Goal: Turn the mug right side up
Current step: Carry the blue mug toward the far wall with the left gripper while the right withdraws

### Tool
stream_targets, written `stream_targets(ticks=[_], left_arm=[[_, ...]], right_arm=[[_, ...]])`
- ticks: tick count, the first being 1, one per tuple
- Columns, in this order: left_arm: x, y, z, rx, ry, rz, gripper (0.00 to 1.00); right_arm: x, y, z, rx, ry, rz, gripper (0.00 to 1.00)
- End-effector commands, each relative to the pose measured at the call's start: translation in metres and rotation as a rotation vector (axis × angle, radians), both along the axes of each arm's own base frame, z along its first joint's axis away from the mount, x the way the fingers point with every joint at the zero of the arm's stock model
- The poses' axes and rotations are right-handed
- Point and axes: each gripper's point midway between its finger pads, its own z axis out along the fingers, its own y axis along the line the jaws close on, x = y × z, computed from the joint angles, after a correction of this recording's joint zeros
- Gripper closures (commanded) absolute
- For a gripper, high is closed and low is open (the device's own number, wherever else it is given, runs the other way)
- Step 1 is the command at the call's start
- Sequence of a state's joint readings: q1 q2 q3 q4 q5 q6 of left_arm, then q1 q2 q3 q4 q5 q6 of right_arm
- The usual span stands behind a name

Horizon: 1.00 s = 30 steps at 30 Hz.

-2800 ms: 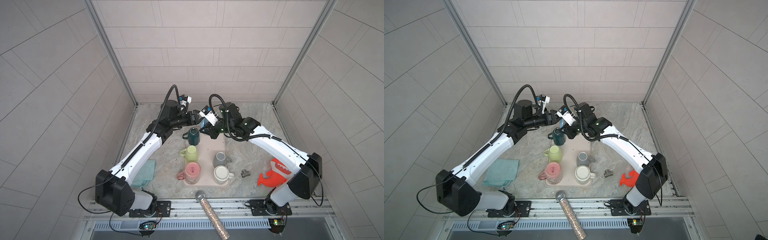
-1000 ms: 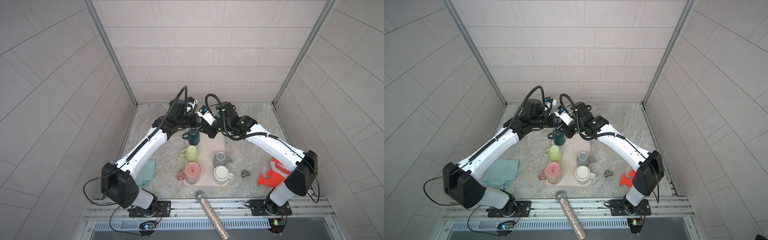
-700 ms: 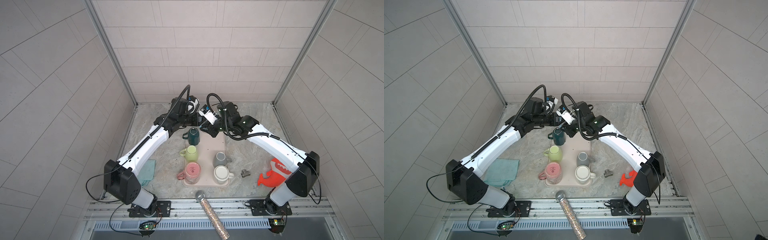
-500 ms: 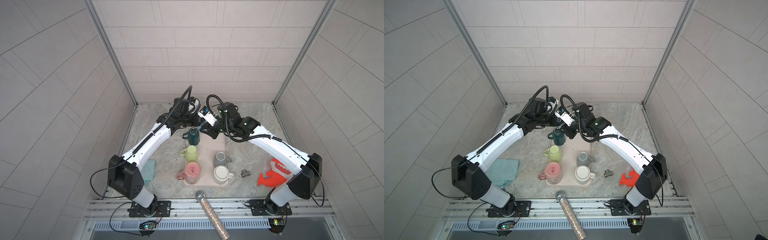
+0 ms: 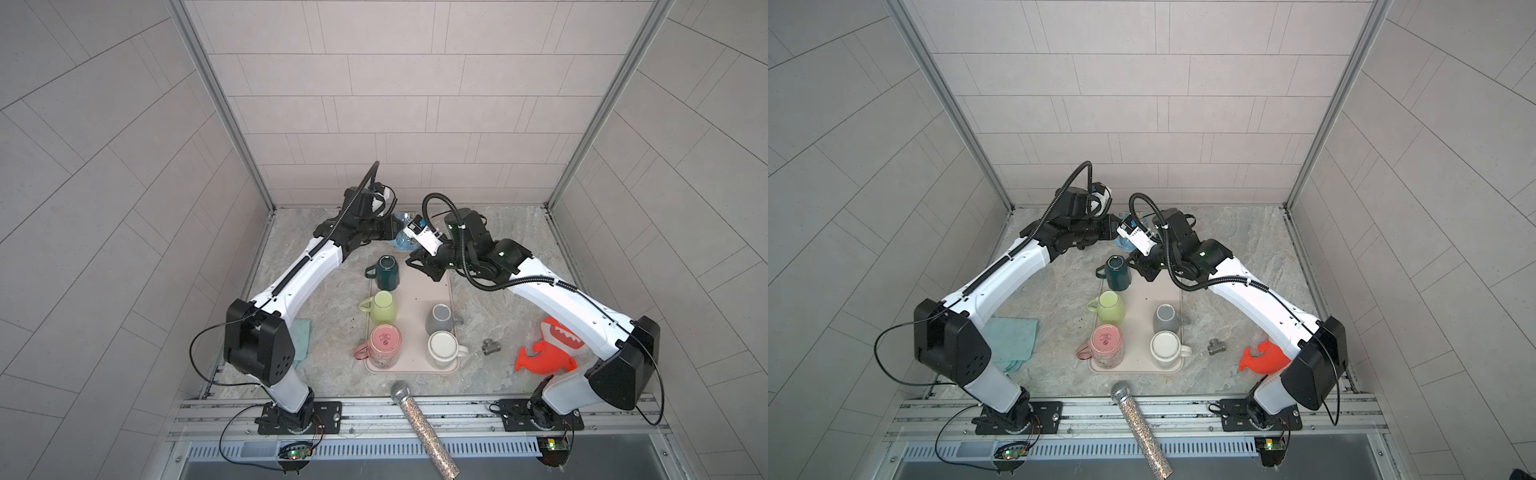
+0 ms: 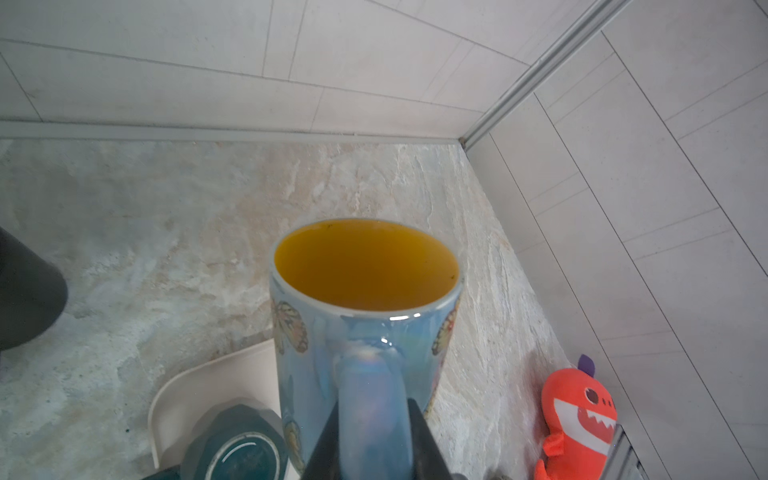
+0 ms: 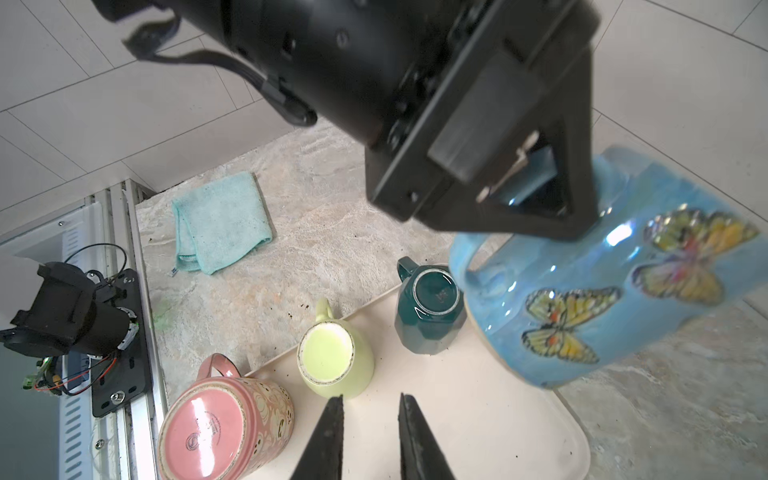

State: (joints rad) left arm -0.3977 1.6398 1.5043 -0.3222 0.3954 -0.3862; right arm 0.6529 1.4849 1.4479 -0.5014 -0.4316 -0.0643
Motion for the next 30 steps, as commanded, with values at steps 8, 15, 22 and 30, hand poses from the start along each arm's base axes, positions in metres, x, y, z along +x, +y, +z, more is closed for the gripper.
stream_targets(ticks=[8,15,22,30], left_arm=[[0.074,0.023,0.05,-0.067,-0.368,0.131,1.0],[0.101,0.038,0.023,0.001,-0.448,0.191,1.0],[0.121,0.05,-0.007,-0.046,-0.49,0.236,1.0],[0.13,0.056,-0.035,-0.026,-0.56,0.274,1.0]], right_arm=[[-0.001,-0.023,0.01,0.006,-0.037,-0.061,0.76],[-0.002,-0.038,0.006,0.007,-0.031,-0.107,0.76],[-0.003,-0.053,0.006,0.018,-0.051,-0.146,0.76],[-0.003,-0.059,0.009,0.043,-0.054,-0.164,0.76]])
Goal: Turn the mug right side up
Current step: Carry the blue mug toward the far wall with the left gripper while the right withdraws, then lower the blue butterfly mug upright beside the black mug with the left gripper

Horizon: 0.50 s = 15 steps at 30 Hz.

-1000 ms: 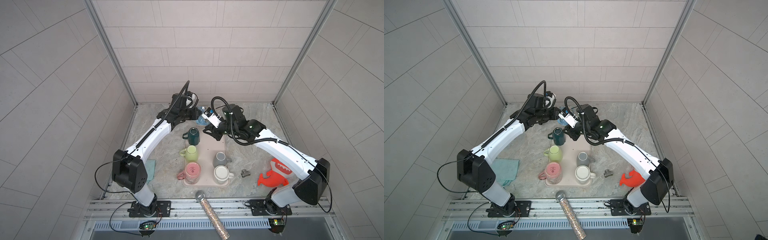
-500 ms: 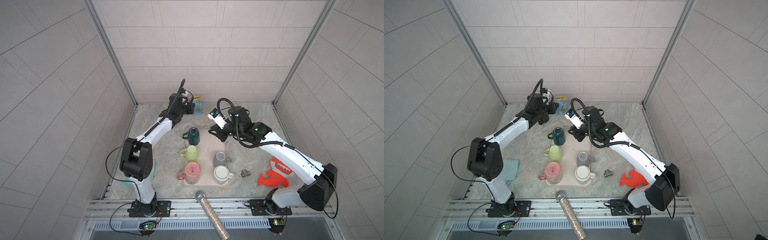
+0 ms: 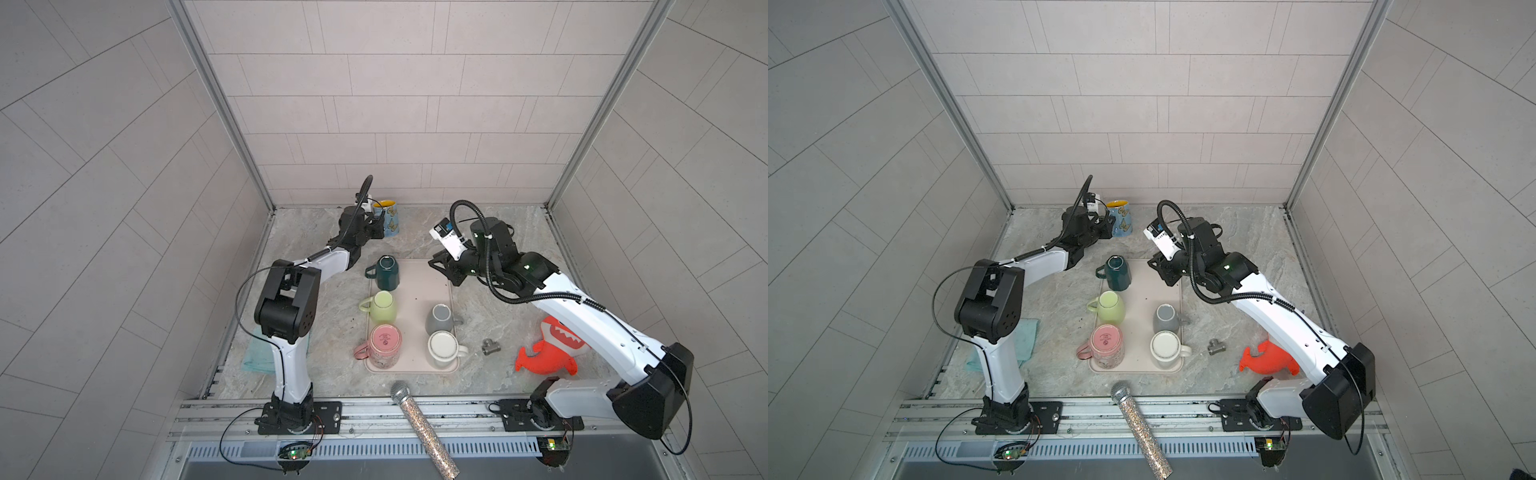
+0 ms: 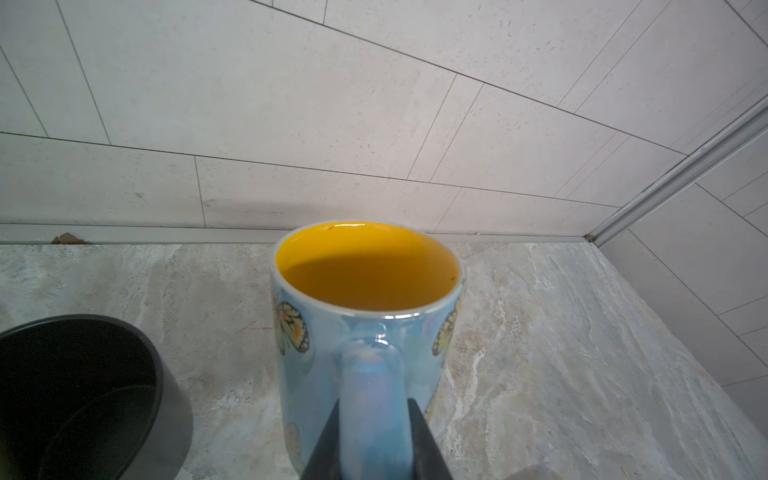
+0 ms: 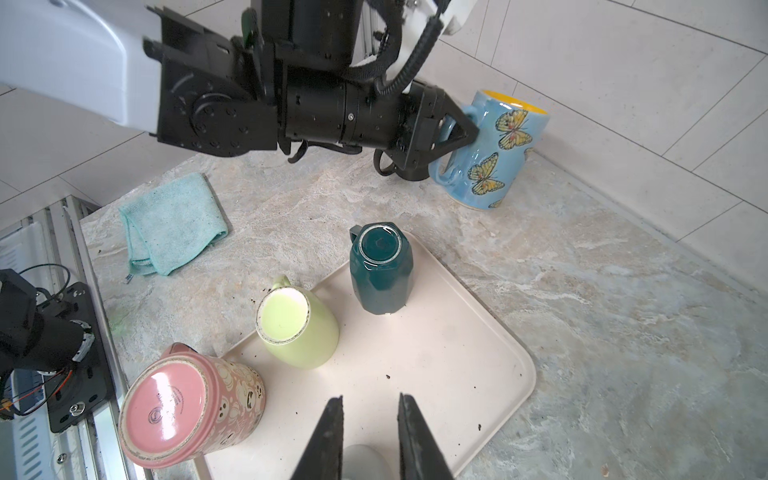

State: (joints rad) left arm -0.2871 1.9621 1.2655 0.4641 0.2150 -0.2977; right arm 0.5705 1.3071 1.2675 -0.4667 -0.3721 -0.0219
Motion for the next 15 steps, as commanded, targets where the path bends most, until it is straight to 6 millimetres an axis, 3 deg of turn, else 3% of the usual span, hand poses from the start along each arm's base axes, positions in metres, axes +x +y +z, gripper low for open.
stream_targets(ticks=[1,15], left_arm=[[0.016,0.002,0.072,-0.058,-0.282,0.014,1.0],[0.02,-0.003,0.037,-0.009,-0.31,-0.016,1.0]], right_arm=[[0.001,-0.002,0.012,0.029,-0.037,-0.011,0.76],[0.002,-0.004,0.003,0.038,-0.025,-0.02,0.77]])
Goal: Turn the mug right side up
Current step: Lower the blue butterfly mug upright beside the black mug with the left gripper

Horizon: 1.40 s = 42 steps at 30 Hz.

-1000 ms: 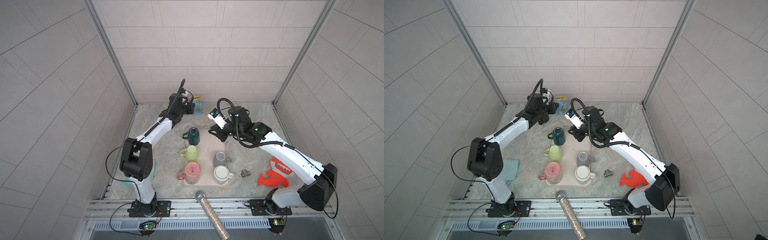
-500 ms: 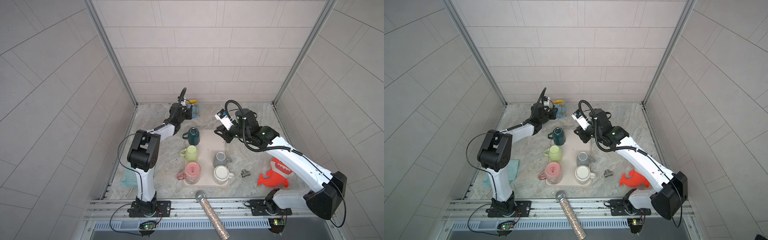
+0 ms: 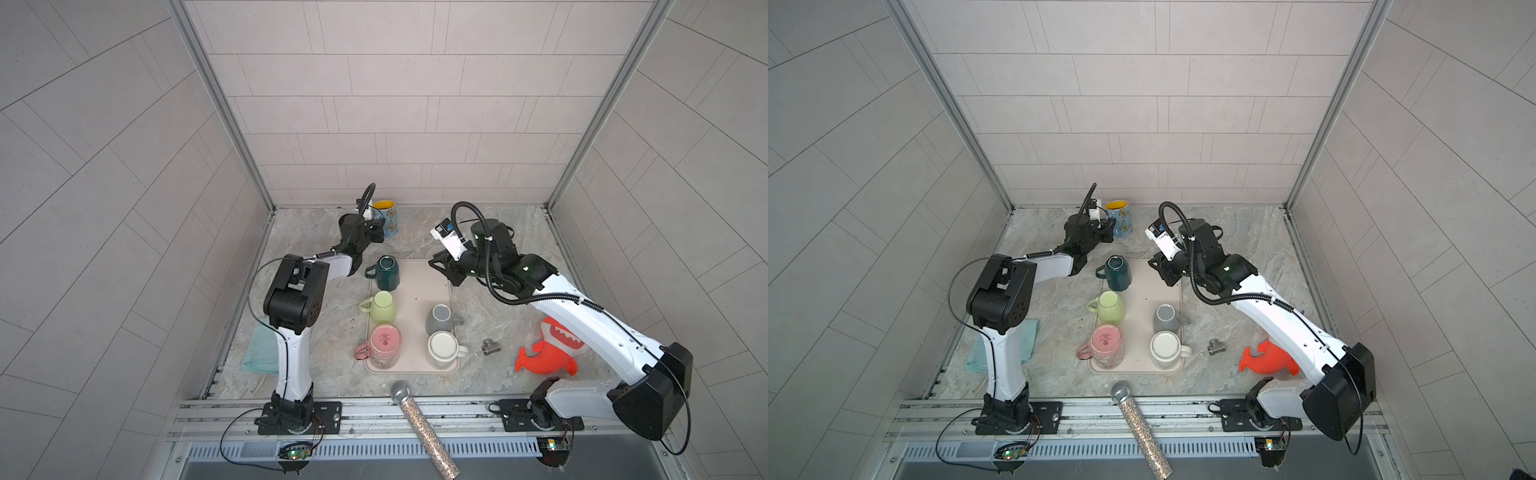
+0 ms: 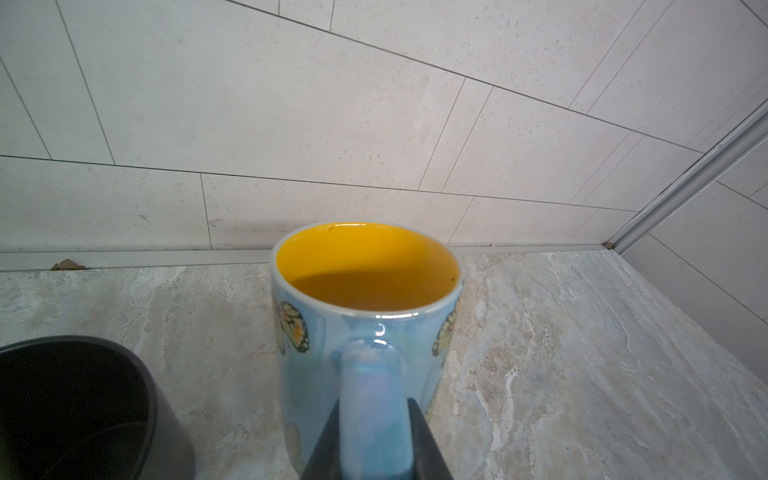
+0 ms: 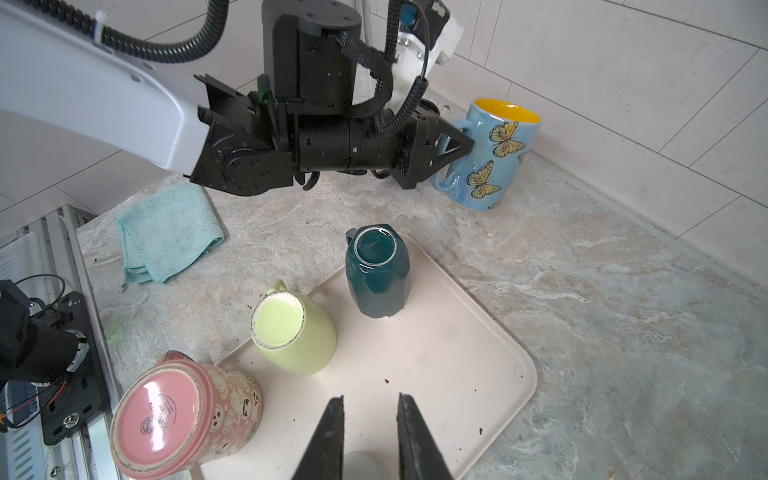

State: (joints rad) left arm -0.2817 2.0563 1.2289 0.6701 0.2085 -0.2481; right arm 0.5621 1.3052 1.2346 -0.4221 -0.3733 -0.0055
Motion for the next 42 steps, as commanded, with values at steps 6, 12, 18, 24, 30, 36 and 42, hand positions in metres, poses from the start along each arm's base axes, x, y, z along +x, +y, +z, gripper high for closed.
stream_targets(ticks=[6,12,18,24,30,36,42], left_arm=[[0.012,0.0,0.045,-0.004,-0.204,0.004,1.0],[0.014,-0.001,0.036,0.016,-0.198,0.0,1.0],[0.014,-0.002,0.027,0.025,-0.186,-0.006,1.0],[0.009,0.0,0.021,0.027,-0.172,-0.007,1.0],[0.003,0.001,0.016,0.03,-0.157,-0.012,1.0],[-0.002,0.0,0.013,0.031,-0.143,-0.027,0.94],[-0.005,-0.003,0.006,0.032,-0.106,-0.049,0.9]], right_arm=[[0.0,-0.002,0.007,0.022,-0.022,-0.009,0.77],[0.003,0.001,0.008,0.028,-0.015,-0.004,0.78],[0.004,0.0,0.007,0.026,-0.014,-0.009,0.78],[0.004,0.001,0.005,0.027,-0.008,-0.009,0.79],[0.007,0.005,0.002,0.037,0.004,-0.003,0.79],[0.008,0.007,0.0,0.041,0.007,-0.001,0.79],[0.007,0.006,-0.001,0.04,0.01,-0.002,0.79]])
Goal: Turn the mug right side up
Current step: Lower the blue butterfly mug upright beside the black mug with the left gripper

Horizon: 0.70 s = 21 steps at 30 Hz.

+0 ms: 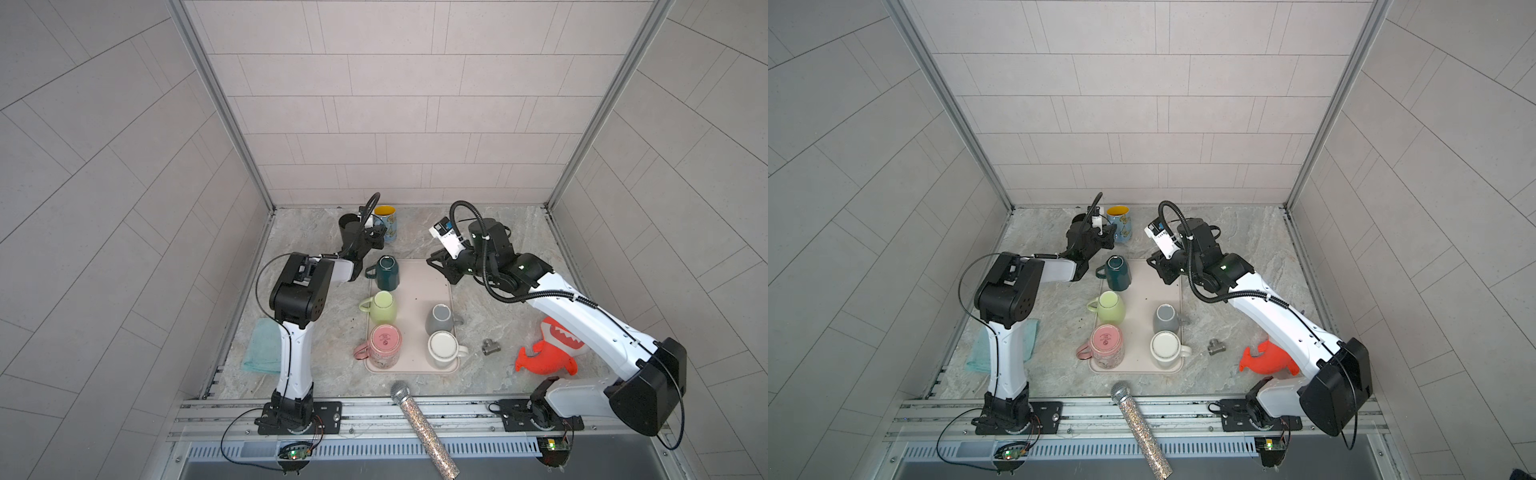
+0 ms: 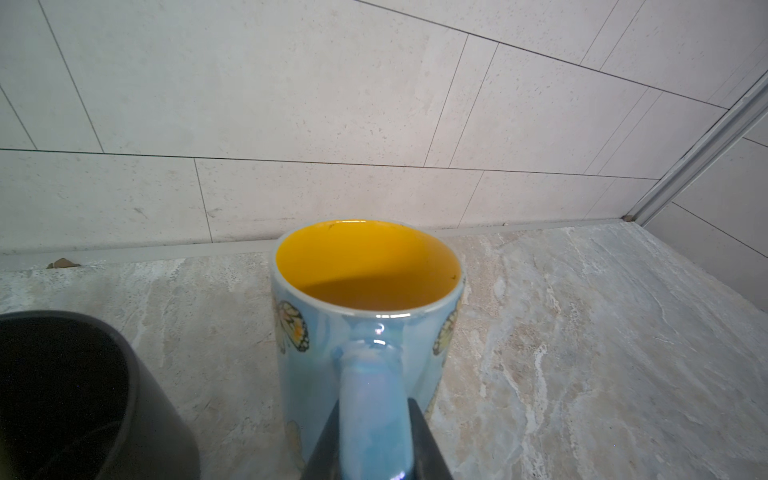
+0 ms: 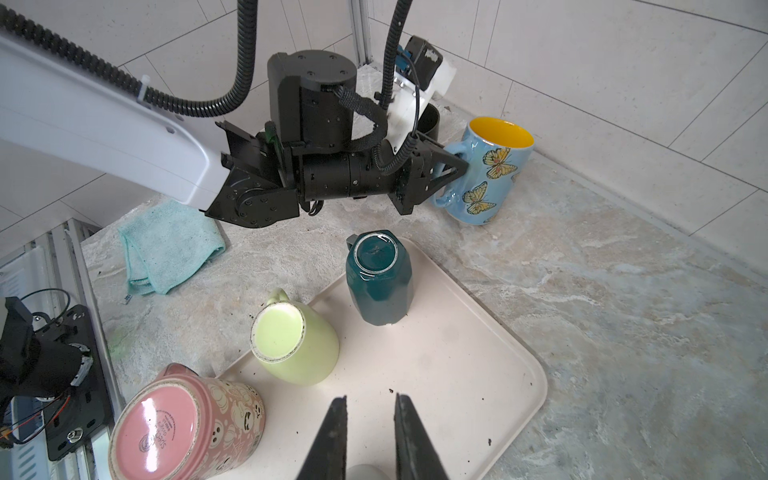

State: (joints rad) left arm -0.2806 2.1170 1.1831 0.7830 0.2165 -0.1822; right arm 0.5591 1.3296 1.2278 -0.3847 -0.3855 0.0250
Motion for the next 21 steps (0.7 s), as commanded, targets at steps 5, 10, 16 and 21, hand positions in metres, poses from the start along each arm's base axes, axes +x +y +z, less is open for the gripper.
stream_targets(ticks=[5,10,16,21], left_arm=[[-0.009,-0.003,0.03,-0.029,-0.054,-0.038,0.87],[-0.014,-0.004,0.026,-0.027,-0.041,-0.052,0.85],[-0.017,-0.006,0.018,-0.018,-0.02,-0.068,0.81],[-0.019,-0.006,0.014,-0.007,-0.011,-0.071,0.79]], right_arm=[[0.0,0.0,0.004,0.016,-0.008,0.004,0.79],[-0.001,0.0,0.004,0.019,-0.008,0.005,0.79],[-0.001,0.001,0.003,0.021,-0.005,0.006,0.79],[-0.002,-0.001,0.003,0.022,-0.005,0.002,0.79]])
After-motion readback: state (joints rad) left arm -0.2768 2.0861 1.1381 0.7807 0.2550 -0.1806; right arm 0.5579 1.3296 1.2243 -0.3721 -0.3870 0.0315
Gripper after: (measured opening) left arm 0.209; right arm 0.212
